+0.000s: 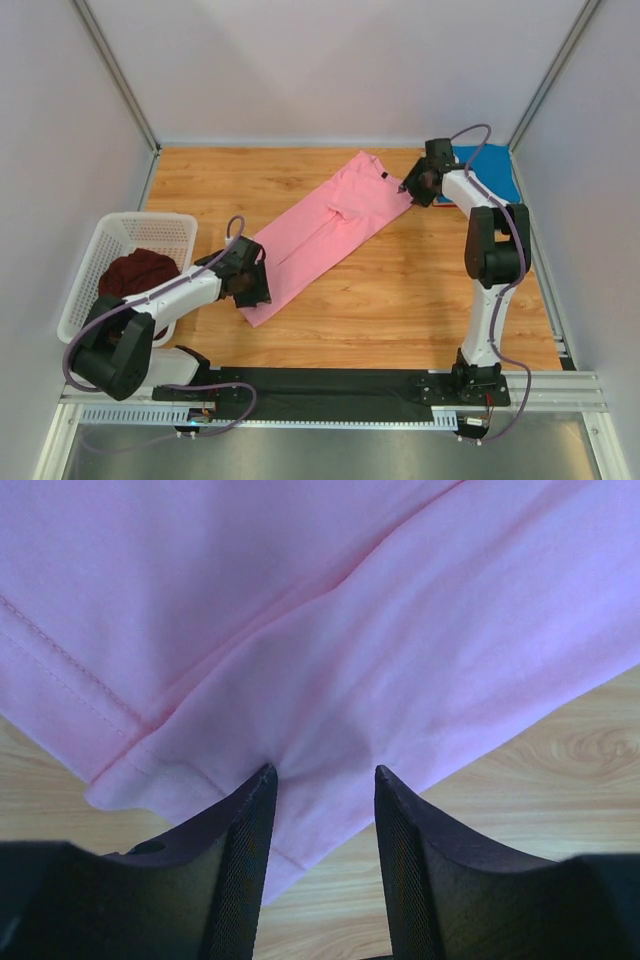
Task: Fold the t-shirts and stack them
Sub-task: Fold the tshirt
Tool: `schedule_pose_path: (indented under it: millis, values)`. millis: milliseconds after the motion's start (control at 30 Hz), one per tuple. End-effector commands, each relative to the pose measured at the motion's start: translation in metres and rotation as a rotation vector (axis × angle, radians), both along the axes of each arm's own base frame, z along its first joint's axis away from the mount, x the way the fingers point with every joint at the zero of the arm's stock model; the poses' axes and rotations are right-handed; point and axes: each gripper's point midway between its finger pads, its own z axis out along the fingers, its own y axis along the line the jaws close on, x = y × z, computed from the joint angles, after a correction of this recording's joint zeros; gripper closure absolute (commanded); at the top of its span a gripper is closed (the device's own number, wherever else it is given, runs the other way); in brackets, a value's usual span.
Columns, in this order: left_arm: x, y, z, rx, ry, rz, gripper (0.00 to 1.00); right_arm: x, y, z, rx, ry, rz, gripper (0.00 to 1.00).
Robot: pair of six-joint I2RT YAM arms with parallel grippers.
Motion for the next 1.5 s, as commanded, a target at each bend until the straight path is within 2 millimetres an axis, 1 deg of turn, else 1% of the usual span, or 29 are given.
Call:
schedule_pose_path:
  millis: [0, 33, 167, 200, 233, 300, 333, 400, 467, 600, 667, 767, 800, 900, 1033, 1133, 1200, 1267, 1300, 1333, 1367, 1400, 1433, 1467]
  values:
    - [-0.037, 0.007, -0.012, 0.015, 0.134, 0.009, 0.48, -0.005, -0.030, -0.016, -0.014, 0.004, -0.049, 0.50]
    - [-0.037, 0.005, -0.009, 0.009, 0.129, 0.007, 0.48, -0.008, -0.033, -0.020, -0.016, 0.012, -0.051, 0.50]
    - [-0.037, -0.002, 0.005, -0.002, 0.105, -0.005, 0.48, -0.004, -0.039, -0.028, -0.020, 0.002, -0.032, 0.50]
    - [-0.037, -0.001, 0.007, 0.003, 0.105, -0.004, 0.48, -0.003, -0.042, -0.035, -0.026, 0.012, -0.030, 0.50]
    - [-0.033, -0.003, 0.012, -0.001, 0.090, -0.010, 0.48, -0.003, -0.045, -0.038, -0.026, 0.016, -0.034, 0.50]
    - [-0.032, 0.003, 0.016, 0.039, 0.085, 0.005, 0.48, -0.001, -0.046, -0.042, -0.011, 0.012, -0.026, 0.50]
    - [-0.028, 0.002, 0.021, 0.042, 0.069, 0.006, 0.48, -0.001, -0.046, -0.045, -0.006, 0.016, -0.023, 0.50]
    - [-0.026, 0.001, 0.024, 0.041, 0.063, 0.005, 0.48, 0.000, -0.043, -0.046, 0.005, 0.006, -0.011, 0.51]
    - [-0.025, -0.001, 0.026, 0.031, 0.057, -0.004, 0.48, 0.000, -0.041, -0.045, 0.015, -0.003, -0.007, 0.51]
    - [-0.014, -0.011, 0.029, -0.014, -0.003, -0.041, 0.47, 0.003, -0.040, -0.044, 0.026, -0.019, -0.012, 0.52]
    - [-0.014, -0.017, 0.026, -0.035, 0.002, -0.070, 0.46, 0.004, -0.040, -0.047, 0.028, -0.013, -0.015, 0.52]
    - [-0.017, -0.011, 0.016, 0.008, 0.040, -0.071, 0.45, 0.005, -0.042, -0.049, 0.020, -0.004, -0.022, 0.53]
    - [-0.019, -0.010, 0.013, 0.020, 0.058, -0.070, 0.45, 0.002, -0.043, -0.053, 0.012, 0.015, -0.028, 0.53]
    - [-0.028, -0.007, -0.002, 0.037, 0.116, -0.062, 0.45, 0.000, -0.045, -0.055, 0.003, 0.023, -0.033, 0.59]
    - [-0.035, -0.005, -0.014, 0.041, 0.156, -0.047, 0.46, -0.003, -0.049, -0.060, -0.013, 0.039, -0.043, 0.80]
    - [-0.038, -0.001, -0.016, 0.057, 0.159, -0.035, 0.46, -0.003, -0.053, -0.063, -0.039, 0.052, -0.041, 0.89]
    - [-0.040, 0.001, -0.016, 0.064, 0.164, -0.029, 0.46, -0.002, -0.053, -0.062, -0.044, 0.055, -0.037, 0.92]
    - [-0.039, -0.003, -0.013, 0.039, 0.158, -0.024, 0.46, -0.001, -0.053, -0.065, -0.044, 0.067, -0.037, 0.94]
    - [-0.041, -0.004, -0.015, 0.028, 0.162, -0.022, 0.46, 0.002, -0.053, -0.063, -0.044, 0.066, -0.039, 0.95]
    - [-0.041, -0.007, -0.012, 0.004, 0.154, -0.024, 0.46, 0.002, -0.053, -0.064, -0.045, 0.072, -0.037, 0.96]
    - [-0.041, -0.014, -0.009, -0.035, 0.151, -0.024, 0.46, 0.000, -0.054, -0.070, -0.048, 0.093, -0.039, 0.96]
    - [-0.043, -0.017, -0.009, -0.053, 0.151, -0.027, 0.46, 0.001, -0.054, -0.070, -0.051, 0.096, -0.038, 0.96]
    - [-0.043, -0.020, -0.004, -0.074, 0.136, -0.030, 0.46, 0.006, -0.055, -0.068, -0.055, 0.090, -0.038, 0.97]
    - [-0.045, -0.022, -0.002, -0.088, 0.141, -0.036, 0.45, 0.004, -0.056, -0.073, -0.056, 0.111, -0.040, 0.97]
